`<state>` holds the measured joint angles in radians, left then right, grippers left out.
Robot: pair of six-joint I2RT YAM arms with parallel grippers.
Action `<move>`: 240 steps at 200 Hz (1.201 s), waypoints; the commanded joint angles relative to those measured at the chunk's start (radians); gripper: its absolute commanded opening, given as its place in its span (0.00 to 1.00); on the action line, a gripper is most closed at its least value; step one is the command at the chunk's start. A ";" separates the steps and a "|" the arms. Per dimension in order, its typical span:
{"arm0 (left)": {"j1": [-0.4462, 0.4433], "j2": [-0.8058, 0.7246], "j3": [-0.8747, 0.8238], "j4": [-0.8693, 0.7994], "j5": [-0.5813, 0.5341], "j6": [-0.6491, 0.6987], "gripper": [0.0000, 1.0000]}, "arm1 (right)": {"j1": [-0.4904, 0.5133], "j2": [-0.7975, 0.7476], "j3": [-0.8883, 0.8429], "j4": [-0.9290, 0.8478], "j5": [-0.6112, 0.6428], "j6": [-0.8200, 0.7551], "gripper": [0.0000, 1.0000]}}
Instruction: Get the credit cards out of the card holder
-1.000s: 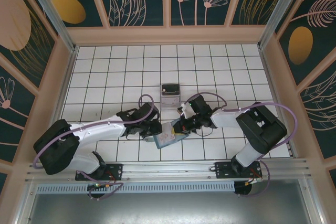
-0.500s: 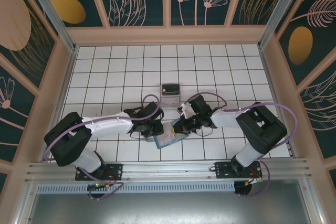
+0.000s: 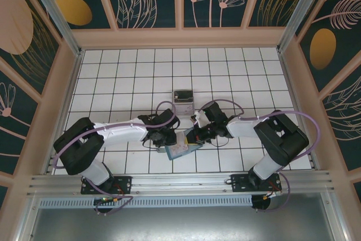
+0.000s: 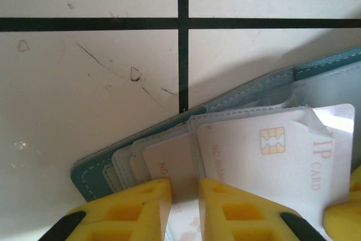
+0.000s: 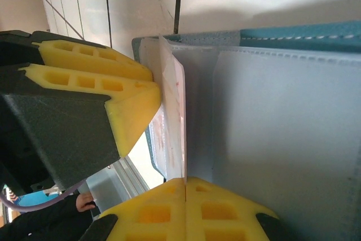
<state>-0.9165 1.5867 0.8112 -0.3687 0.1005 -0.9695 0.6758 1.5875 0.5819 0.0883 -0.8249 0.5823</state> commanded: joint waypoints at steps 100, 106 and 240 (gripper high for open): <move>-0.011 -0.005 -0.017 -0.100 -0.094 0.020 0.21 | -0.002 -0.061 0.043 -0.148 0.067 -0.056 0.00; -0.010 -0.011 -0.007 -0.105 -0.092 0.020 0.21 | 0.005 -0.059 0.045 -0.135 0.055 -0.053 0.00; -0.012 -0.063 0.025 -0.085 -0.048 -0.006 0.29 | 0.033 0.007 0.058 -0.065 0.024 -0.019 0.00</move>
<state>-0.9279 1.5471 0.8242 -0.4309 0.0647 -0.9592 0.7033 1.5814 0.6327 0.0044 -0.7872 0.5564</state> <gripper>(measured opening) 0.277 0.052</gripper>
